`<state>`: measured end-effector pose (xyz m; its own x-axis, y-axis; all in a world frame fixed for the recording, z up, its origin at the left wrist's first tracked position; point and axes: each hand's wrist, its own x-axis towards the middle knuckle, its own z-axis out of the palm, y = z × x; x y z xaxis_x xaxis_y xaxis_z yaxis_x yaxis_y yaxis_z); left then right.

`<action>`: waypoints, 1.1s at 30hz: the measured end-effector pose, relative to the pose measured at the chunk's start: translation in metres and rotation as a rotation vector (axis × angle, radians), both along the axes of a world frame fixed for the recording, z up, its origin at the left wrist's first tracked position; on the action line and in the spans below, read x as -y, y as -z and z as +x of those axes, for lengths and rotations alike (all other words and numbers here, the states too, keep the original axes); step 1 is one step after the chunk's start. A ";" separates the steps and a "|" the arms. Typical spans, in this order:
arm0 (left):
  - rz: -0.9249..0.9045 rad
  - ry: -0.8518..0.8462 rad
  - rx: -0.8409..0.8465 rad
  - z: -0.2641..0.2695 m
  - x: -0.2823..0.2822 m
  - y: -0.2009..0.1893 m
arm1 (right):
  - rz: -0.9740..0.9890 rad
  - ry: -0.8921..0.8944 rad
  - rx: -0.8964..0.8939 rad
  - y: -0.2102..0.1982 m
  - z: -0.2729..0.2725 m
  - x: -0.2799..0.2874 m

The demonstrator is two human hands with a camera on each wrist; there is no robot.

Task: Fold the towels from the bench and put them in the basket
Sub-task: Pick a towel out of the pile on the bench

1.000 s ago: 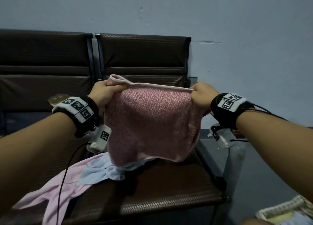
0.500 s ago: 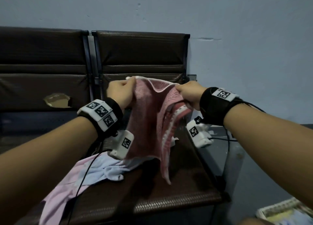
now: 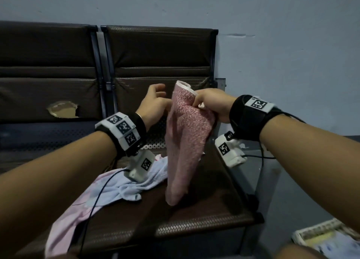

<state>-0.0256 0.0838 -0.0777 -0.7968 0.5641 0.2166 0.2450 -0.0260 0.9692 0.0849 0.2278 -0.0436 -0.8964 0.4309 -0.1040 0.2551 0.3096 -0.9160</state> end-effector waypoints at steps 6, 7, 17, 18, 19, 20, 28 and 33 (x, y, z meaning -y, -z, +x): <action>-0.216 0.391 0.165 -0.022 -0.001 -0.005 | 0.294 -0.102 -0.003 0.001 -0.002 -0.020; -0.206 0.361 0.151 -0.026 -0.004 -0.003 | 0.338 -0.112 0.061 0.002 -0.003 -0.028; 0.072 -0.080 -0.192 -0.059 -0.040 -0.015 | 0.550 0.335 -0.287 0.020 -0.019 -0.079; 0.093 -0.074 -0.197 -0.060 -0.039 -0.016 | 0.500 0.319 -0.336 0.021 -0.020 -0.078; 0.107 -0.063 -0.193 -0.059 -0.036 -0.014 | 0.474 0.296 -0.360 0.024 -0.019 -0.076; 0.113 -0.051 -0.186 -0.058 -0.033 -0.008 | 0.471 0.273 -0.353 0.029 -0.018 -0.075; -0.475 0.194 -0.188 -0.034 0.018 0.110 | 0.510 -0.049 0.127 0.120 0.021 -0.065; -0.769 0.571 0.204 -0.012 0.032 0.145 | 0.086 -0.194 0.497 0.169 0.050 -0.053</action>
